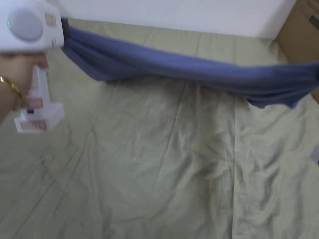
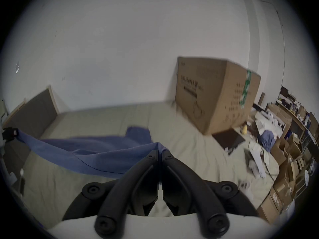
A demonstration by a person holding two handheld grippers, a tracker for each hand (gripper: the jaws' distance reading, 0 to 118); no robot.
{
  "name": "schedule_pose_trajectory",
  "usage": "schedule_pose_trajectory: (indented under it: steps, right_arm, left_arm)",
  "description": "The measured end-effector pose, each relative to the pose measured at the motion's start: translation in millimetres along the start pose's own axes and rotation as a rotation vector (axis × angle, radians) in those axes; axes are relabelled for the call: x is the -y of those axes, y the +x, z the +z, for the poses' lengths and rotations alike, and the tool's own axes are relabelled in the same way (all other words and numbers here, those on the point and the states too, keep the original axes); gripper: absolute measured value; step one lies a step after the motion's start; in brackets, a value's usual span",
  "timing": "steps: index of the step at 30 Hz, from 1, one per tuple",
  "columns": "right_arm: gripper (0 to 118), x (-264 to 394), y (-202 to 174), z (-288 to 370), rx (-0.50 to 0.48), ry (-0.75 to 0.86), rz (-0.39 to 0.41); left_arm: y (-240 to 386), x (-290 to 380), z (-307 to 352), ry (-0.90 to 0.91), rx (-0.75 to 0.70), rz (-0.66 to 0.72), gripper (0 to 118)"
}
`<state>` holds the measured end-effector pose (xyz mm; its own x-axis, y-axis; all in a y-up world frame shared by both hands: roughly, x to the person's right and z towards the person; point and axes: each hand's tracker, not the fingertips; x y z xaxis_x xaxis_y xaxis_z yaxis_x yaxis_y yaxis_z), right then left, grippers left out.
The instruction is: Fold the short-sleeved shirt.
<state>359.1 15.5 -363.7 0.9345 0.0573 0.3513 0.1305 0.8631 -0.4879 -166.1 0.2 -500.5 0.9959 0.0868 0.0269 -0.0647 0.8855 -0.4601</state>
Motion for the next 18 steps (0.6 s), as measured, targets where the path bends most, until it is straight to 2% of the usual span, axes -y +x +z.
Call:
schedule_pose_trajectory:
  steps: [4,7,10,18]
  right_arm:
    - [2,91,18,12,-0.015,-0.159,0.027]
    - [2,148,29,27,-0.06,-0.243,0.001]
    - [2,192,41,32,-0.075,-0.328,-0.045]
    - [2,250,66,48,-0.111,-0.41,-0.017]
  left_arm:
    - [-13,96,30,-0.132,0.01,0.055,0]
    - [-21,164,48,-0.242,-0.025,0.04,0]
    - [-30,220,67,-0.341,-0.031,0.103,0]
    - [-53,280,117,-0.387,-0.04,0.136,0]
